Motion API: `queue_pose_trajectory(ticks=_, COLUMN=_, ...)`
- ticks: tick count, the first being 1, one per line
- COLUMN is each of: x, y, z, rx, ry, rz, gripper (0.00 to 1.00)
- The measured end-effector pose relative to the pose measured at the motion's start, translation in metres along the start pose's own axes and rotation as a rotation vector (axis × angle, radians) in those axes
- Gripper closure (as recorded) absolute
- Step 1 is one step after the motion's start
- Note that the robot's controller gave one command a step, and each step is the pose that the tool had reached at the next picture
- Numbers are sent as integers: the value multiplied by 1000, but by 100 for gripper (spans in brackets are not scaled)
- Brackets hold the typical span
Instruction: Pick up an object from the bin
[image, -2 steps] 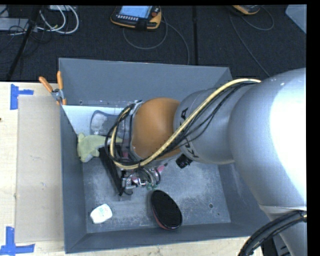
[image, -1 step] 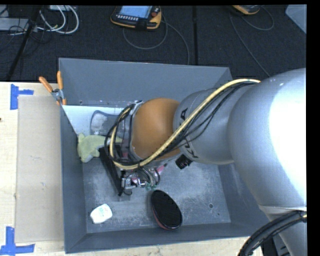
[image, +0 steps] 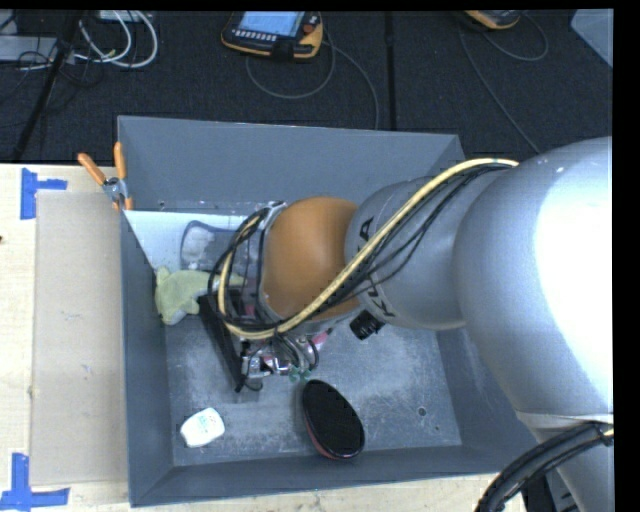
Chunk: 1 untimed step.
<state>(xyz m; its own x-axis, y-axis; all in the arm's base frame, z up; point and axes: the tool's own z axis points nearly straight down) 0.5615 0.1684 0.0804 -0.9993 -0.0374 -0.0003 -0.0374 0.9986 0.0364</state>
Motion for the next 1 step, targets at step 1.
queue_pose_trajectory(ticks=1, x=4, y=2, z=9, rx=-2, ry=-1, rz=0, gripper=0)
